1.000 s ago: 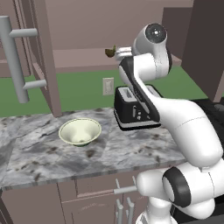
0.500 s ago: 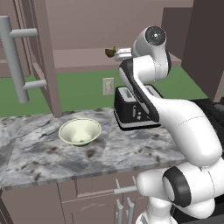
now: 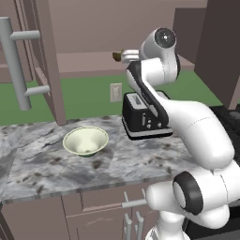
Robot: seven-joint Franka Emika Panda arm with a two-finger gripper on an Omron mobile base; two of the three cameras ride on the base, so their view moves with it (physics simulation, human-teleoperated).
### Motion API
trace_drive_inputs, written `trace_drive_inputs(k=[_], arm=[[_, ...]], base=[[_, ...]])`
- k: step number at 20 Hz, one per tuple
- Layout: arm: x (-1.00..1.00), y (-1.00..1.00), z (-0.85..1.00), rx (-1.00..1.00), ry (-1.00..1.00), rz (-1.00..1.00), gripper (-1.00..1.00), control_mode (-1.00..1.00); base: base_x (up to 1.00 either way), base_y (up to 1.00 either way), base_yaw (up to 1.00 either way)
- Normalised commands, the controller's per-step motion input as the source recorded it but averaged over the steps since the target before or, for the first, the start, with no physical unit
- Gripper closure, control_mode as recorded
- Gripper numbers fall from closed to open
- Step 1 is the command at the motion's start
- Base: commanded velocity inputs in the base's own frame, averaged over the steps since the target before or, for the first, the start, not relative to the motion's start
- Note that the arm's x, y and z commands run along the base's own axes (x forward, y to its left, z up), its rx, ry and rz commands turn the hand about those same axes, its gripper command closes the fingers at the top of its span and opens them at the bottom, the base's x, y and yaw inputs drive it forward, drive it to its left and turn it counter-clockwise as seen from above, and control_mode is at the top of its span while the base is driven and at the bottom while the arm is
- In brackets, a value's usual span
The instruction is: Open the cabinet. Pick the kiwi and tangerine from the cabinet and place them into the bowl. Then close the cabinet.
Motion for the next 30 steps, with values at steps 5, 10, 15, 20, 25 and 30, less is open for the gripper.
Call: trace_drive_inputs(k=[5, 10, 15, 20, 25, 30], arm=[[0.40, 0.14, 0.00, 0.03, 0.00, 0.00, -1.00, -1.00], [0.43, 0.23, 0.00, 0.00, 0.00, 0.00, -1.00, -1.00], [0.60, 0.18, 0.00, 0.00, 0.02, 0.00, -1.00, -1.00], [0.63, 0.14, 0.00, 0.01, 0.03, 0.00, -1.00, -1.00], [0.61, 0.11, 0.00, 0.01, 0.02, 0.00, -1.00, -1.00], [0.55, 0.13, -0.10, 0.00, 0.03, 0.00, -1.00, -1.00]], base=[[0.00, 0.00, 0.00], [0.00, 0.00, 0.00], [0.00, 0.00, 0.00], [0.00, 0.00, 0.00], [0.00, 0.00, 0.00], [0.00, 0.00, 0.00]])
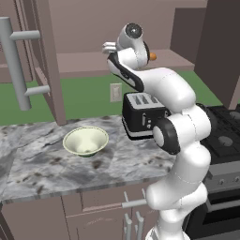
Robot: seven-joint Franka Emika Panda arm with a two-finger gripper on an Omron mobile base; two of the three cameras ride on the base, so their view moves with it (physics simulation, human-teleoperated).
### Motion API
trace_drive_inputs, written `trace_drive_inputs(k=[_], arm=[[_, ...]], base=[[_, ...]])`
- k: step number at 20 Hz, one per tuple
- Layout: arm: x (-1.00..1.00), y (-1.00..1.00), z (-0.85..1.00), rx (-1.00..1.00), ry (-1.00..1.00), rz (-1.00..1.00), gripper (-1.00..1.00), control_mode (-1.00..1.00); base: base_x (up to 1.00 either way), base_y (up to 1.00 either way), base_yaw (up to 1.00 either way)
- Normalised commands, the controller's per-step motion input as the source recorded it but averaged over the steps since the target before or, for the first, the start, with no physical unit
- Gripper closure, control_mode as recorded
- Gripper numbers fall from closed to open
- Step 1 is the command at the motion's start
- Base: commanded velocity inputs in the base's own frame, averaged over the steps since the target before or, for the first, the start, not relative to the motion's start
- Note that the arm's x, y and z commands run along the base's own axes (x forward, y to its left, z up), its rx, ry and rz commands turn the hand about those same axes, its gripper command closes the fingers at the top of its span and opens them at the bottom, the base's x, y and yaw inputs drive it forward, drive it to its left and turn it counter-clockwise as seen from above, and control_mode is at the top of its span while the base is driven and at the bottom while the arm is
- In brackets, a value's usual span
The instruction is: Open the cabinet. Pick the kiwi and tangerine from the cabinet and place them into the bowl. Then close the cabinet.
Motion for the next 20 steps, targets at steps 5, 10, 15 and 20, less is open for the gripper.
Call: trace_drive_inputs(k=[5, 10, 15, 20], arm=[[0.35, 0.13, -0.28, -0.02, 0.09, 0.00, -1.00, -1.00], [0.15, 0.01, -0.01, 0.00, 0.00, 0.00, -1.00, -1.00], [0.25, 0.02, -0.08, 0.00, 0.00, 0.00, -1.00, -1.00], [0.06, 0.10, -0.37, 0.00, 0.00, 0.00, -1.00, -1.00]], base=[[0.00, 0.00, 0.00], [0.00, 0.00, 0.00], [0.00, 0.00, 0.00], [0.00, 0.00, 0.00]])
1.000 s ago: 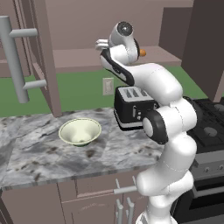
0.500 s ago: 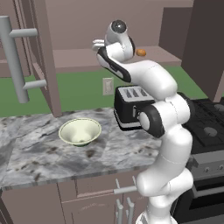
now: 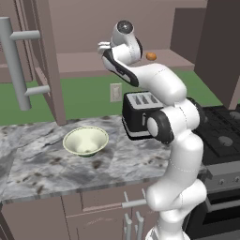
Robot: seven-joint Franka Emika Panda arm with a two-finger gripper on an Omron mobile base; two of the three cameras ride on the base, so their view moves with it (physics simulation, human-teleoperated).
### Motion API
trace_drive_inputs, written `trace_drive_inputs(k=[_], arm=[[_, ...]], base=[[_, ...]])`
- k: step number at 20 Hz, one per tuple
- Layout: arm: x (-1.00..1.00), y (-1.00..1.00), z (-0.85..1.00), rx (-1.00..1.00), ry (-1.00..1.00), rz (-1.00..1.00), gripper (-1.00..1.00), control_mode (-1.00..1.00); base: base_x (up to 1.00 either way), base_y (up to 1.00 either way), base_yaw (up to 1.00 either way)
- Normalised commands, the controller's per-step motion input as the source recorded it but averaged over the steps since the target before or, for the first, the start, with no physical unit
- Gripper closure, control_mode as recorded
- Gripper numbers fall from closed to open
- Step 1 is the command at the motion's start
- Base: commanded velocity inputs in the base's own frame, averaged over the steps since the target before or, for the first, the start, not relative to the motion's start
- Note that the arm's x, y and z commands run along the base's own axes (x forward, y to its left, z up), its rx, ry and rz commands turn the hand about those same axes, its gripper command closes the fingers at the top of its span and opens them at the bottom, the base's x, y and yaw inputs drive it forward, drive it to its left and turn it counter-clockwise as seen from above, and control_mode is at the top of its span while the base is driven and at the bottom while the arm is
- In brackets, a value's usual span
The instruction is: Open the cabinet. Pick the kiwi and tangerine from the cabinet and place them into the bowl. Then close the cabinet.
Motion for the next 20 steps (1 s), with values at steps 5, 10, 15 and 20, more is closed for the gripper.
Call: trace_drive_inputs(k=[5, 10, 15, 20], arm=[[0.00, 0.11, -0.60, 0.00, 0.00, 0.00, 1.00, -1.00], [-0.02, 0.00, -0.31, -0.01, 0.00, 0.00, 1.00, -1.00], [-0.08, 0.01, 0.00, 0.00, -0.02, 0.00, 1.00, -1.00], [-0.61, 0.19, 0.12, -0.02, -0.32, 0.01, 1.00, -1.00]], base=[[0.00, 0.00, 0.00], [0.00, 0.00, 0.00], [0.00, 0.00, 0.00], [0.00, 0.00, 0.00]])
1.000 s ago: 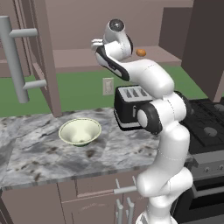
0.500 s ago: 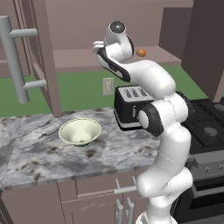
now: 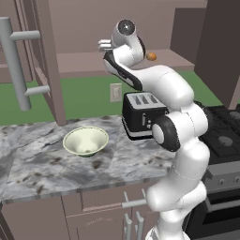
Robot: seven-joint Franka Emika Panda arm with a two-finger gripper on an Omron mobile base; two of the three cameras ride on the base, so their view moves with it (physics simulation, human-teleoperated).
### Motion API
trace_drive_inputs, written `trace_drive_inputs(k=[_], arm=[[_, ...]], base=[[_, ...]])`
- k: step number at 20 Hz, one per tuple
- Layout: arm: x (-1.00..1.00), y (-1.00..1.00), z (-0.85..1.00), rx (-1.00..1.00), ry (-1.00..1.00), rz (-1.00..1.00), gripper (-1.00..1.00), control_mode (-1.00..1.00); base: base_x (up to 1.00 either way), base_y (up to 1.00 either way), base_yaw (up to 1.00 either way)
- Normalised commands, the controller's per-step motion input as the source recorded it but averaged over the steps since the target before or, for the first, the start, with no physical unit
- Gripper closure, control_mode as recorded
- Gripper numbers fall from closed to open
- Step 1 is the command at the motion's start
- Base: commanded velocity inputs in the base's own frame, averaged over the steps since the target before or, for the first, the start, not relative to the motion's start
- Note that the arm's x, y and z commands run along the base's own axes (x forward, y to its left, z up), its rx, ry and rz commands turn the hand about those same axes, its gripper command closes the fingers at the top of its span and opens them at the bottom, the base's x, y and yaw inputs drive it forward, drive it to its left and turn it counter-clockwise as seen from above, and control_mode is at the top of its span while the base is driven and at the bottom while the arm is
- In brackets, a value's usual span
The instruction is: Open the cabinet. Pick the kiwi and tangerine from the cabinet and place them into the bowl. Then close the cabinet.
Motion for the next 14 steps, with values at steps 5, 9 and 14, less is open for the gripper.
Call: trace_drive_inputs(k=[5, 9, 14], arm=[[-0.98, 0.44, 0.30, -0.10, -0.49, 0.03, 1.00, -1.00], [-1.00, 0.48, 0.35, -0.06, -0.38, 0.04, 1.00, -1.00], [-1.00, 0.33, 0.50, 0.00, -0.21, 0.00, 1.00, -1.00]], base=[[0.00, 0.00, 0.00], [0.00, 0.00, 0.00], [0.00, 0.00, 0.00]])
